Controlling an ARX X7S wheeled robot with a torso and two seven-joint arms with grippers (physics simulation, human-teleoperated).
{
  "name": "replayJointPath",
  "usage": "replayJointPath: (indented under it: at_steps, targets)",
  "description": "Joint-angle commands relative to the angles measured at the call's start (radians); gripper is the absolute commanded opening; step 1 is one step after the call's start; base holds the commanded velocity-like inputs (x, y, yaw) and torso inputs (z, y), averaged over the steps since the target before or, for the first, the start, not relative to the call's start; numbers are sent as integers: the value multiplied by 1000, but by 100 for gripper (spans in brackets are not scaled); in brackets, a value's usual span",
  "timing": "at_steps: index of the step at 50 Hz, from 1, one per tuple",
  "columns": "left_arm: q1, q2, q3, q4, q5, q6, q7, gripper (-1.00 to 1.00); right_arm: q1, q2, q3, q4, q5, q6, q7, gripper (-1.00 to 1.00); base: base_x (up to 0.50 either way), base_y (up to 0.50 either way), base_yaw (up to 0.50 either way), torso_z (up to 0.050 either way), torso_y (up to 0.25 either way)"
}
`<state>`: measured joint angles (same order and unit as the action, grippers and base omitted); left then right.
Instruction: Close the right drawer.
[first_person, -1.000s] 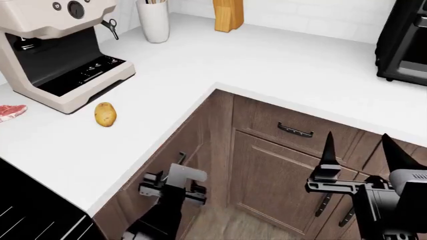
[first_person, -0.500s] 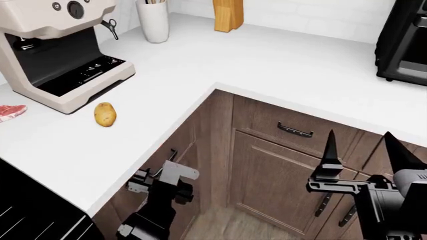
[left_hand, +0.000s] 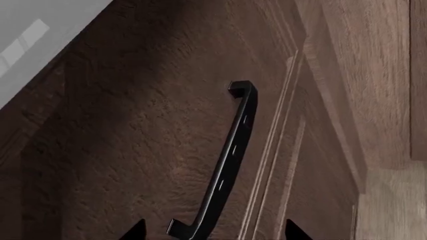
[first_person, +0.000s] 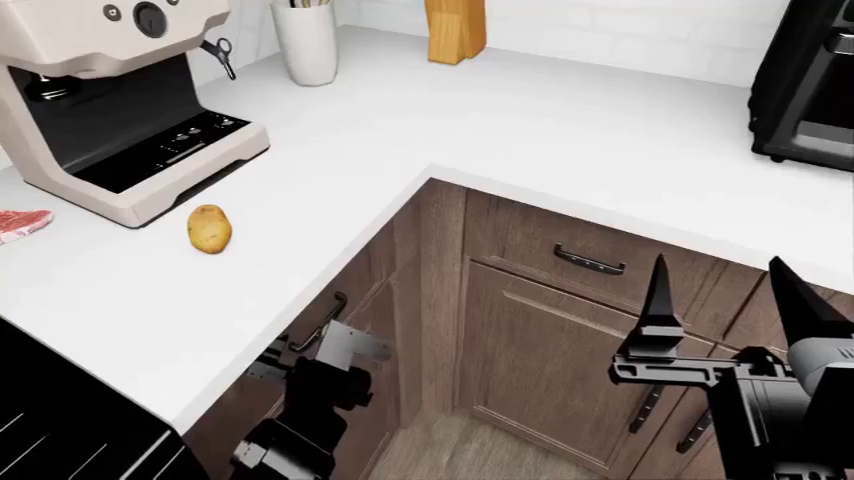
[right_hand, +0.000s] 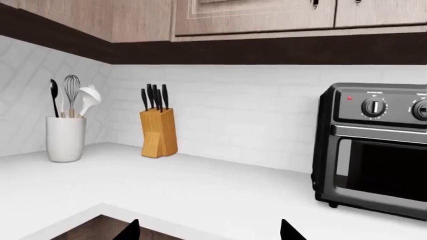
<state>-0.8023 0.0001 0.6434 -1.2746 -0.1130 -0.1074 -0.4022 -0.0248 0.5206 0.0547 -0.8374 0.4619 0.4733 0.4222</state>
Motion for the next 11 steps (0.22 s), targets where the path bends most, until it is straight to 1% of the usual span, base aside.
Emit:
replayJointPath:
  at_steps: [1,11]
  targets:
    - [-24,-19,-88,-34,82,-33,-62,100,4,6,-4,-14,2,9,8,100,0,0,0,0,0]
    - [-22,-24,-115,-34,89,-30,-62,100,7,7,-10,-7,-1,4,8,100,0,0,0,0,1]
